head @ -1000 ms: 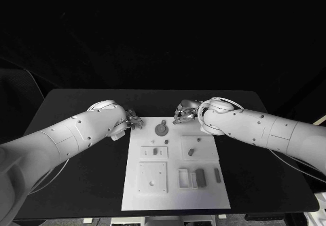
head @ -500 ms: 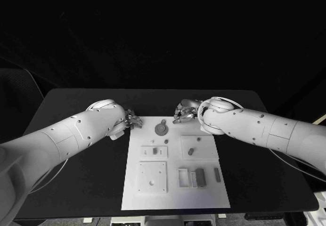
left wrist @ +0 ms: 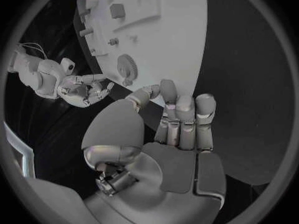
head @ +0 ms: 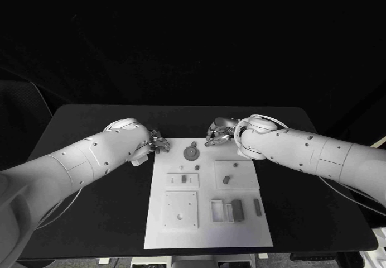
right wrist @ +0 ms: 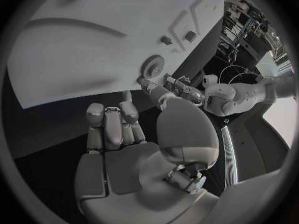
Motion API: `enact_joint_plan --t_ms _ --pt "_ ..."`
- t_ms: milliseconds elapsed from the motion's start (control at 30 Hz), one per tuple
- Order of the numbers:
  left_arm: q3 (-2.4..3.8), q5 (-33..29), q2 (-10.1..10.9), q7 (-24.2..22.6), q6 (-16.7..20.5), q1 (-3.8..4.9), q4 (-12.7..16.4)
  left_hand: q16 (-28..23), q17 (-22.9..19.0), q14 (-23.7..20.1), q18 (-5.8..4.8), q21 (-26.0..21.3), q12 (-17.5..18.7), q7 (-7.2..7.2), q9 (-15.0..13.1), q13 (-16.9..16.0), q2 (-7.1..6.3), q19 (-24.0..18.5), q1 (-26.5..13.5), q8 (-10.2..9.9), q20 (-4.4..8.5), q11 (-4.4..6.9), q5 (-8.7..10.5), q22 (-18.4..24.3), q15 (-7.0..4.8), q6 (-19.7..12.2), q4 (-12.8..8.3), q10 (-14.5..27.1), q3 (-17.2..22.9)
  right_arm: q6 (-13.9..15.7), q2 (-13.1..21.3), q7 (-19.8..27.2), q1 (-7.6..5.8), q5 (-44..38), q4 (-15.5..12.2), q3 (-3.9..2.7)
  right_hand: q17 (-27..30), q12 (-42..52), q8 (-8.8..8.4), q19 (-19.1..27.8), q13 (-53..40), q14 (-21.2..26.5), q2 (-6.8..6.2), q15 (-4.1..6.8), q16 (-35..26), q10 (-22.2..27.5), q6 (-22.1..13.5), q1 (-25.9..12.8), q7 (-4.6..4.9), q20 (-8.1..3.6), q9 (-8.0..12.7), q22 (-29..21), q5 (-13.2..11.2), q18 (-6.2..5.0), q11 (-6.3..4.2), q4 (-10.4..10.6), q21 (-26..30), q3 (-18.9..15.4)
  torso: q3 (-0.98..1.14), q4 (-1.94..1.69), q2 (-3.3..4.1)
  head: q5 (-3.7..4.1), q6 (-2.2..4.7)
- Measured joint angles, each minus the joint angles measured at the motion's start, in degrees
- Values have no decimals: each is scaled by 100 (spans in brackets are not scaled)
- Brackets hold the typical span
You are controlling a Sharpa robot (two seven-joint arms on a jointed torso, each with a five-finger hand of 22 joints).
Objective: Assemble the parts on the task board
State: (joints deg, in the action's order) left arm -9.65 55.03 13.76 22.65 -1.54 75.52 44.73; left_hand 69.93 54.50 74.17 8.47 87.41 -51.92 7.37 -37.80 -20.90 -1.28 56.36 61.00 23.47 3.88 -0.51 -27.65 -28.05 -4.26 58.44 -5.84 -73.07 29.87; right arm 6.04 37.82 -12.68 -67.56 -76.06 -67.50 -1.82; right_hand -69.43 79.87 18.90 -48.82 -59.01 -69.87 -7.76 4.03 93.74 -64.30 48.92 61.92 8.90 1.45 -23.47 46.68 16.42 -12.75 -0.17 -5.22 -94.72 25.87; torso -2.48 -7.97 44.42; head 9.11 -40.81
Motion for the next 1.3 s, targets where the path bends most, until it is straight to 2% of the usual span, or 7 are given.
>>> enact_joint_plan --t_ms 267,333,467,567,933,1133,1300 --pt "16 -53 74 -33 45 -14 104 150 73 182 -22 174 24 0 -28 -11 -45 206 45 68 41 -89 23 -33 -5 0 58 -101 58 0 4 1 0 0 5 0 1 0 0 0 0 -1 0 -1 0 1 0 0 0 0 0 0 0 0 0 -7 0 7 2 0 -3 -2 0" --pt "15 -82 102 -32 46 -13 160 203 102 277 -29 229 24 -1 -28 -21 -72 286 72 68 63 -41 24 -48 -38 1 67 -242 67 0 4 1 1 0 10 0 0 0 0 0 0 -1 0 -1 0 1 0 0 0 0 0 0 0 0 1 -17 0 17 2 -3 -5 -5 2" --pt "11 -164 187 -2 51 14 330 316 181 428 -41 357 27 -14 -28 -43 -76 432 76 68 65 45 -284 -79 -66 19 93 -481 94 1 0 1 1 0 25 0 1 0 0 0 0 -1 0 -2 0 1 0 0 0 0 0 0 0 1 1 -17 0 17 3 -5 -10 -14 3" --pt "9 -236 297 45 67 58 543 435 267 554 -46 487 27 15 -35 -77 -76 569 76 68 82 96 -539 -112 -88 60 93 -674 93 2 -2 2 1 0 48 0 1 0 0 0 0 -2 0 -2 0 1 0 0 0 0 -1 0 0 0 1 -17 0 17 3 -7 -14 -20 3" --pt "-1 -546 758 309 151 182 1565 592 407 761 -47 678 0 18 -35 -146 -84 765 83 68 94 206 -626 -167 -155 124 93 -945 94 7 12 3 0 0 94 0 7 0 0 0 -1 -10 0 -10 0 10 0 0 0 0 -1 0 0 0 10 -16 0 16 -4 -14 -25 -81 -23" --pt "-67 -830 989 468 217 193 1977 636 430 818 -47 707 -39 18 -35 -155 -92 786 90 68 114 219 -659 -175 -170 126 93 -999 94 10 13 3 6 0 125 0 8 0 0 0 -1 -10 0 -11 0 10 0 0 0 0 -1 0 0 0 10 -16 0 16 -5 -14 -29 -146 -53" --pt "-339 -1016 1184 573 348 202 2364 672 455 856 -45 742 -39 18 -35 -171 -102 819 80 68 106 247 -694 -187 -188 127 93 -1027 94 12 16 4 30 1 145 0 9 0 0 0 -1 -11 0 -11 0 10 0 0 0 0 -1 0 0 0 10 -16 0 16 -7 -10 -28 -189 -91"
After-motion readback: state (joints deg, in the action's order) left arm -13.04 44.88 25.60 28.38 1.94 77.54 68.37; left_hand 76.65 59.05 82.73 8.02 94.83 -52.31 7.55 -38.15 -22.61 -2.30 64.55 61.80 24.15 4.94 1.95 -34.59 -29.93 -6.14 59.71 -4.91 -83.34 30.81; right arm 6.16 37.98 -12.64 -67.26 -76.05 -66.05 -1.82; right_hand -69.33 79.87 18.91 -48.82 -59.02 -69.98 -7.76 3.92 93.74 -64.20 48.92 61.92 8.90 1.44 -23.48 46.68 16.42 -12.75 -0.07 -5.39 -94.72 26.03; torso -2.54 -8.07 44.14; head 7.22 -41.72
